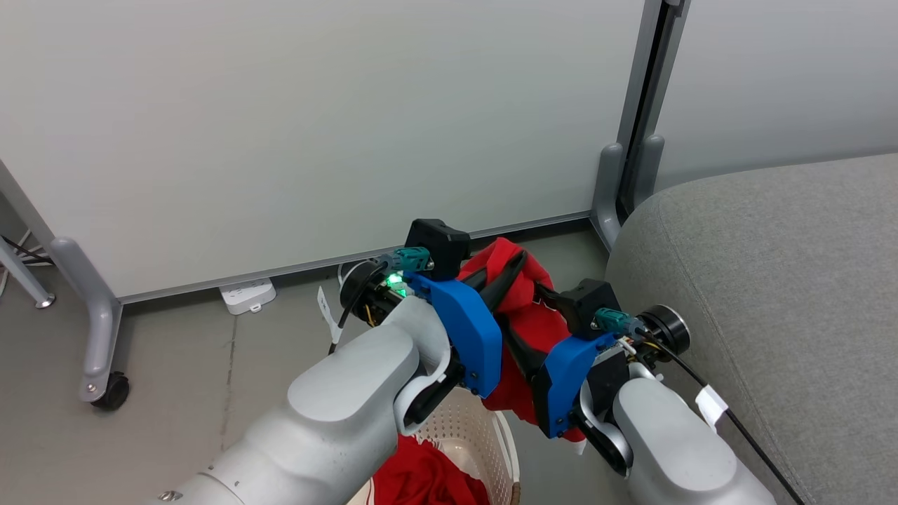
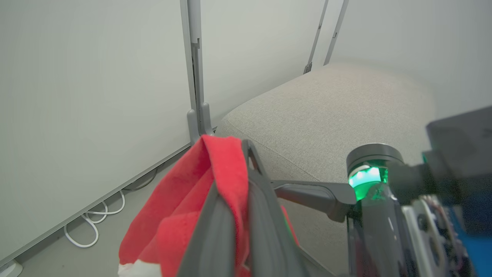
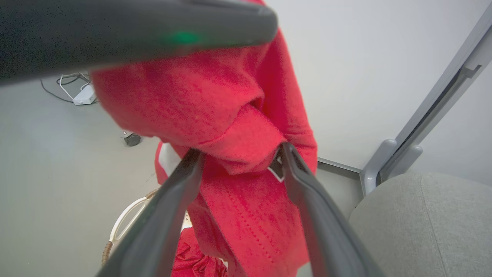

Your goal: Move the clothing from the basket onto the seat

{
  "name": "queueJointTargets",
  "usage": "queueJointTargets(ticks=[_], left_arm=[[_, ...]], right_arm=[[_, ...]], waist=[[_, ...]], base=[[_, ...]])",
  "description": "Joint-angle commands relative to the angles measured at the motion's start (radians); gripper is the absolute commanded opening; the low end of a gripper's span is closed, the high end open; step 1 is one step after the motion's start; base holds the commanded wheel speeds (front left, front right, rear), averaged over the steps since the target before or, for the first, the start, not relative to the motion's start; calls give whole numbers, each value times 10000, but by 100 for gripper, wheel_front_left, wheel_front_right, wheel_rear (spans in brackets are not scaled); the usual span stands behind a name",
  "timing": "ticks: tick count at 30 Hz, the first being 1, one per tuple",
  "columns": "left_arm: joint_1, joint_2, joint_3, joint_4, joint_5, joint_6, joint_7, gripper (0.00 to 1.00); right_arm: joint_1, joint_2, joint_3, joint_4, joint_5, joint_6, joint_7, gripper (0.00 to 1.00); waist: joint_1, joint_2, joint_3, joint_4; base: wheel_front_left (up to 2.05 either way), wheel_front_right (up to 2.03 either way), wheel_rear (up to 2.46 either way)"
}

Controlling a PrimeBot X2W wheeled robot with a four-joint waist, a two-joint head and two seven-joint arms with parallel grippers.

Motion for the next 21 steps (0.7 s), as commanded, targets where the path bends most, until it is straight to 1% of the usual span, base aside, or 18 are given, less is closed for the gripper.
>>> queueJointTargets(ticks=[1,4,13,14,15,16,21], left_arm=[[-116,22,-70,31,-72,48,-37,0],[-161,22,-214,83,-172,62,-81,0],[-271,20,-560,56,-506,8,-237,0],[-279,17,-599,27,-550,-8,-272,0],[-293,19,-633,10,-581,-16,-286,0],[-309,22,-663,-13,-606,-23,-312,0],[-448,17,-771,-38,-760,16,-415,0]], right_arm=[[-205,-17,42,77,-45,-3,-62,100],[-324,-17,92,152,-81,-3,-179,100],[-543,-17,690,642,503,-3,-105,100],[-607,-20,744,731,557,-3,-130,40],[-656,-20,792,810,633,-3,-162,10],[-680,-17,844,882,699,-3,-187,0],[-820,-18,1035,1256,950,-3,-333,0]], waist=[[-1,0,0,5],[-1,0,-2,25],[-1,0,43,73],[-1,0,47,81],[-1,0,47,93],[-1,0,44,108],[-1,0,29,181]], base=[[0,0,0],[0,0,0],[0,0,0],[0,0,0],[0,0,0],[0,0,0],[0,0,0]])
